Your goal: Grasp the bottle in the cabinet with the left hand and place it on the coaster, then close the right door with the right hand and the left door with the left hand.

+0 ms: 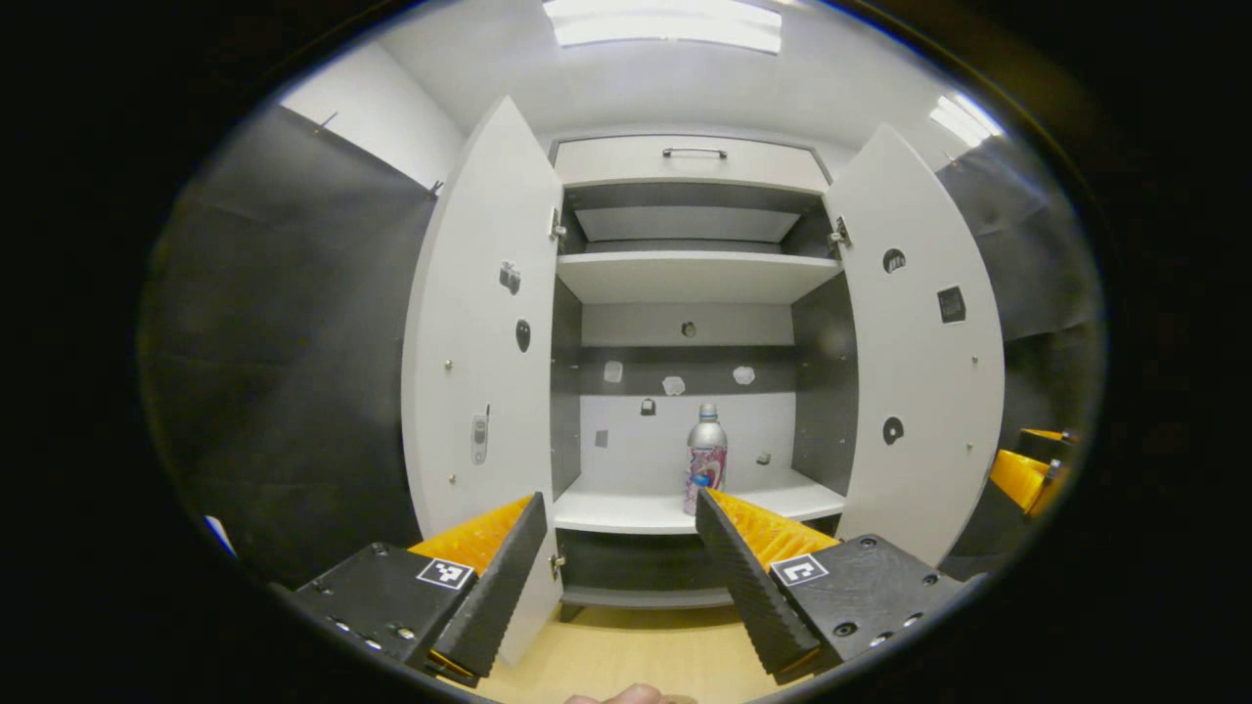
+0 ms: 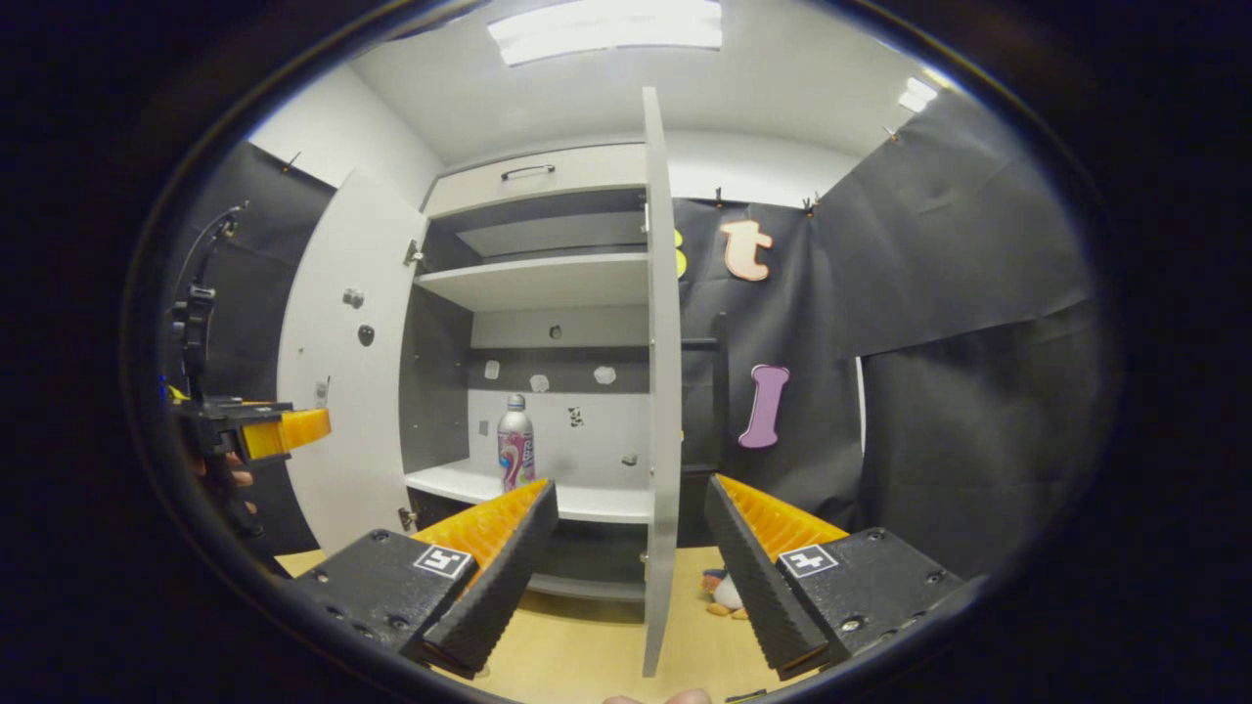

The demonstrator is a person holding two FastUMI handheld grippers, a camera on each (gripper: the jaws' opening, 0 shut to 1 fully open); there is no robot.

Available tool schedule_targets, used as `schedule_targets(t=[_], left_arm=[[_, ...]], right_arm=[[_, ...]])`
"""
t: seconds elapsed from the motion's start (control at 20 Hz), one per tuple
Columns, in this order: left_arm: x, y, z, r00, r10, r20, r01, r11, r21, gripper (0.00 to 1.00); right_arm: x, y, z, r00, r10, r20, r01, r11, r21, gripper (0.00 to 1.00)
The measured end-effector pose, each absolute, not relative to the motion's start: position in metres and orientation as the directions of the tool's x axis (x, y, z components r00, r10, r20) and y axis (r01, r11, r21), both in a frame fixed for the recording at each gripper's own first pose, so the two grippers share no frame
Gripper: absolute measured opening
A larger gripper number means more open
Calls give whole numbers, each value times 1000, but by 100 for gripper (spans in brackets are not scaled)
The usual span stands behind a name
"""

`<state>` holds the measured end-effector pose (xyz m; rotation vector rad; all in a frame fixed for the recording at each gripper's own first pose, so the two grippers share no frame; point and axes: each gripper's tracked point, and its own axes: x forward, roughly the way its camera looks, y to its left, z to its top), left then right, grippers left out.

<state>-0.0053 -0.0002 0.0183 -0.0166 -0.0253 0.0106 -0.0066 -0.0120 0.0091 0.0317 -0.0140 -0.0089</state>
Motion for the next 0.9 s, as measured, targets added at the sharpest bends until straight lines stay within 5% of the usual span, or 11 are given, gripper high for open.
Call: schedule_targets(t=[0.9], left_arm=[[15, -11, 55, 998, -3, 62, 5, 1000, -29, 98]], right_arm=[[-20, -27, 21, 999, -35, 21, 34, 998, 48, 99]])
